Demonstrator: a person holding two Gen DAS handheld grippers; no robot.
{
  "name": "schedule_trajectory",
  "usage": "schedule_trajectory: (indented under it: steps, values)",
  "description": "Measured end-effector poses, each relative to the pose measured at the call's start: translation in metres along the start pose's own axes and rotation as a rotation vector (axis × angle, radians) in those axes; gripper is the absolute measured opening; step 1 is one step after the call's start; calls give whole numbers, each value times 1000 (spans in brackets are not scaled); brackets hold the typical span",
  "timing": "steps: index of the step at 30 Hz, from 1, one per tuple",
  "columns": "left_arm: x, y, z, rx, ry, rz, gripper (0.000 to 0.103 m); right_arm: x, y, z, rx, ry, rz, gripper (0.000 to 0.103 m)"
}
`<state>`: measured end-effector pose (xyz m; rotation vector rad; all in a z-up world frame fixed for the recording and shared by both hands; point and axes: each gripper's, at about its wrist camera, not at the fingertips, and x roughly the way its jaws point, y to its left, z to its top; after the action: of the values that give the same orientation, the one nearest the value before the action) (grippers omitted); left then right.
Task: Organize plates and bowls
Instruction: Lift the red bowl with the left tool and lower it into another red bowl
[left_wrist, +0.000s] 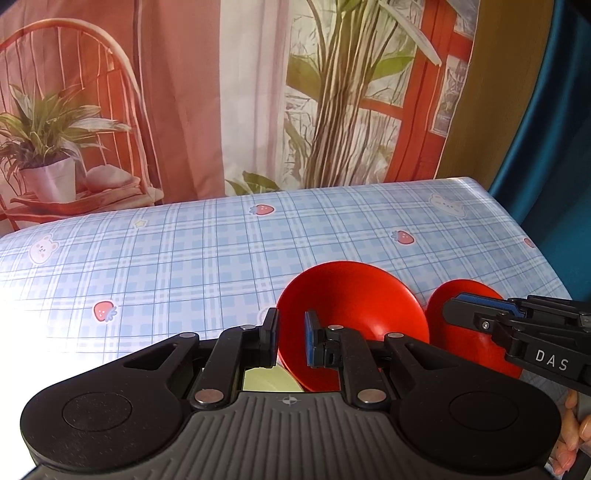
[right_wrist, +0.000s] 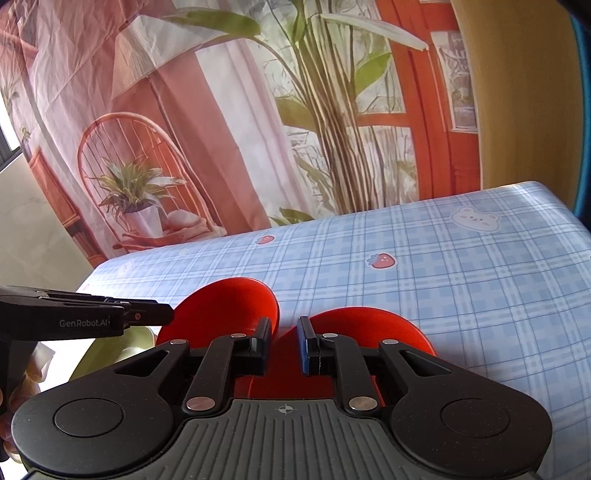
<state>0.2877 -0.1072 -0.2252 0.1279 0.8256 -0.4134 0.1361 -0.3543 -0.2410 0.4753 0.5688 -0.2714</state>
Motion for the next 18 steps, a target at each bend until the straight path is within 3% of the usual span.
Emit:
schedule_trajectory:
  steps: [12, 18]
  values:
    - [-18, -42, -9, -63, -61, -139, 15, -40, -27, -9, -64, -98, -129, 16]
    - [-17, -67, -31, -71, -30, -191, 15, -45, -45, -21, -49, -104, -175, 16]
